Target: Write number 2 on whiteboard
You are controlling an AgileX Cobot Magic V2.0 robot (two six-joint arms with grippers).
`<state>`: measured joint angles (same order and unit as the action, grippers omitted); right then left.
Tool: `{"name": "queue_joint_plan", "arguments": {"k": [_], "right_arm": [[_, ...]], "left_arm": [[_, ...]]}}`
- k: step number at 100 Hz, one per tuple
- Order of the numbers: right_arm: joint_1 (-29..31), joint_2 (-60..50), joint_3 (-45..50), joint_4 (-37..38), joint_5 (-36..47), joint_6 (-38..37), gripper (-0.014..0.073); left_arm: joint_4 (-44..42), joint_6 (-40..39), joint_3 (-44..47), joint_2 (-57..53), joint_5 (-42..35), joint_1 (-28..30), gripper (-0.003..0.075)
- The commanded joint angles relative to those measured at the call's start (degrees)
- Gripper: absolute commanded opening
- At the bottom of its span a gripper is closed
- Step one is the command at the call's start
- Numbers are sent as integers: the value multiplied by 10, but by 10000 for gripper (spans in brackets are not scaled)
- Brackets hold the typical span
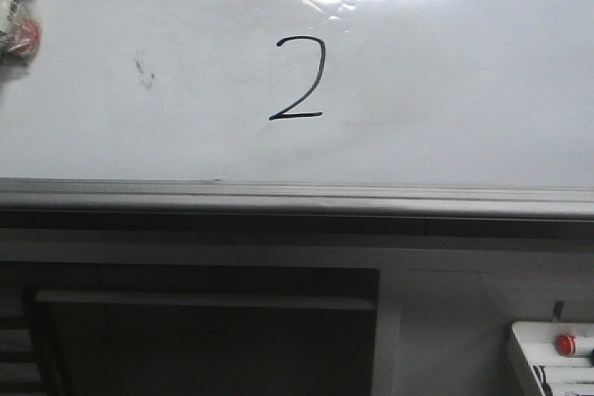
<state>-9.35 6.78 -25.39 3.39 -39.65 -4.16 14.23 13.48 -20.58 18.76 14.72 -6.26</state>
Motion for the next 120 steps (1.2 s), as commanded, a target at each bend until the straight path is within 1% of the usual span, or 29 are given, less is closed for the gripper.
{"name": "queue_joint_plan", "arguments": {"k": [1, 42, 51, 55, 63, 76, 85, 90, 99, 104, 111, 120], "right_arm": [[2, 8, -12, 8, 44, 1, -72], [2, 8, -12, 8, 44, 1, -72], [2, 8, -12, 8, 44, 1, -72], [2, 8, -12, 8, 44, 1, -72], [2, 8, -12, 8, 44, 1, -72], [2, 8, -12, 8, 44, 1, -72], [2, 8, -12, 8, 44, 1, -72], [2, 8, -12, 8, 44, 1, -72], [2, 8, -12, 8, 44, 1, -72], [2, 8, -12, 8, 44, 1, -72], [2, 8, -12, 8, 45, 1, -72], [2, 8, -12, 8, 45, 1, -72]], "left_arm": [[4, -6, -16, 4, -48, -5, -18], [4, -6, -16, 4, -48, -5, -18], [4, -6, -2, -33, -50, -9, -18], [2, -6, 7, -57, -51, -5, -18], [-50, -3, 33, -102, -60, 3, -18], [-91, -3, 101, -174, -83, 10, -18], [-94, -3, 156, -208, -132, 10, -18], [-92, -3, 184, -204, -178, 10, -18], [-90, -3, 228, -206, -233, 10, -18], [-87, -3, 221, -206, -196, 10, -18], [-85, -3, 224, -206, -200, 10, -18], [-85, -3, 224, -206, -184, 10, -18]]}}
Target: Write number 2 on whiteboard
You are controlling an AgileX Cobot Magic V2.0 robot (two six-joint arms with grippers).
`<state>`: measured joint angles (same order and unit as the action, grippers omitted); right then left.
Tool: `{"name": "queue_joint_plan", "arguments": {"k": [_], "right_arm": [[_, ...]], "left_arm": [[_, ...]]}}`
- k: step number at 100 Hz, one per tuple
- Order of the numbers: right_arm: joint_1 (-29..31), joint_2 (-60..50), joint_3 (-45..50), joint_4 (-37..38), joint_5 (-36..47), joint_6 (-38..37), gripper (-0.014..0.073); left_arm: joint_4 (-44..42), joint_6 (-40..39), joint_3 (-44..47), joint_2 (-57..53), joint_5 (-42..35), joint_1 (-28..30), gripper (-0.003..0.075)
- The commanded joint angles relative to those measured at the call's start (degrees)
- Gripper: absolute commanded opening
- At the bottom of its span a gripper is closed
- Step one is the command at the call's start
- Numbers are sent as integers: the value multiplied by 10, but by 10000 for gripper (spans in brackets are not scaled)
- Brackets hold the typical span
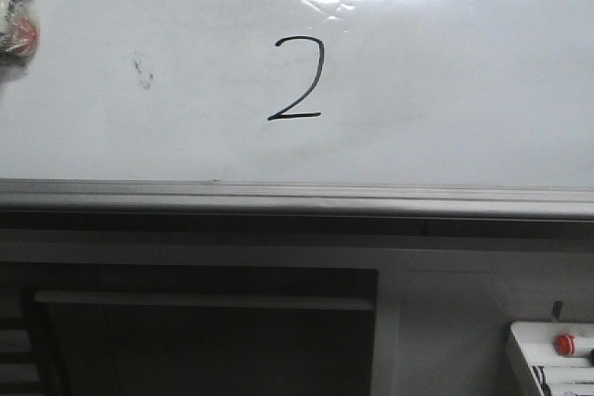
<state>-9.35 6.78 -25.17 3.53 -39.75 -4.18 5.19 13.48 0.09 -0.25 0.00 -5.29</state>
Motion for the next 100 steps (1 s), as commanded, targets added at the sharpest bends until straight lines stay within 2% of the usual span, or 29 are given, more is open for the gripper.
{"name": "queue_joint_plan", "arguments": {"k": [1, 82, 92, 100], "right_arm": [[2, 8, -15, 7, 46, 1, -72], [6, -9, 0, 8, 56, 1, -72], [42, -32, 39, 8, 98, 1, -72], [73, -52, 97, -4, 177, 1, -72]], "left_arm": [[5, -3, 18, -16, -37, 0, -18], [5, -3, 18, -16, -37, 0, -18], [5, -3, 18, -16, -37, 0, -18], [5, -3, 18, -16, -37, 0, -18]]}}
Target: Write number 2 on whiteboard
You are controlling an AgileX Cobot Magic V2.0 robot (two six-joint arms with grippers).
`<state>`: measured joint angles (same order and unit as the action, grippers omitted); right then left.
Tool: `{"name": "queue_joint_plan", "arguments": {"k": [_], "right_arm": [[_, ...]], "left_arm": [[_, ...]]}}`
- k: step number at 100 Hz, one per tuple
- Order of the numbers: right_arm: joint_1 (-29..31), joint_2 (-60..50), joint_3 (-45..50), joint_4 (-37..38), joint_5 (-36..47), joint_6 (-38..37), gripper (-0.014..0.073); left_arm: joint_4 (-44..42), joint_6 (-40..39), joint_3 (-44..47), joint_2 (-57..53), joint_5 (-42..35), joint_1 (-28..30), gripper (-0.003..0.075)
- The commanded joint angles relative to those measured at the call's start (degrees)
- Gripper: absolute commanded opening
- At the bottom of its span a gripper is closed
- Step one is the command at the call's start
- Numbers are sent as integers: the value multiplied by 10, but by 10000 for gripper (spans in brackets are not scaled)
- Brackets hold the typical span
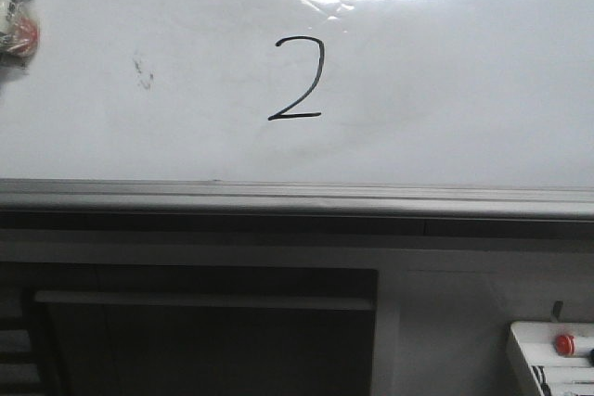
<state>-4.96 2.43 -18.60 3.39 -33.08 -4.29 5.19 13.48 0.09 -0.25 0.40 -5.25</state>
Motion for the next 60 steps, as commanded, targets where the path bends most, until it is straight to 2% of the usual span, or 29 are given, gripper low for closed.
{"name": "queue_joint_plan", "arguments": {"k": [1, 23, 30, 44, 60], "right_arm": [[35, -10, 37, -3, 118, 2, -72], [77, -40, 215, -40, 378, 1, -72], [78, -40, 199, -40, 313, 2, -72], [78, -40, 208, -44, 359, 2, -72], [78, -40, 208, -44, 364, 2, -72]], "left_arm": [[5, -3, 18, -16, -41, 0, -18], [5, -3, 18, -16, -41, 0, -18], [5, -3, 18, -16, -41, 0, -18], [5, -3, 18, -16, -41, 0, -18], [5, -3, 18, -16, -41, 0, -18]]}}
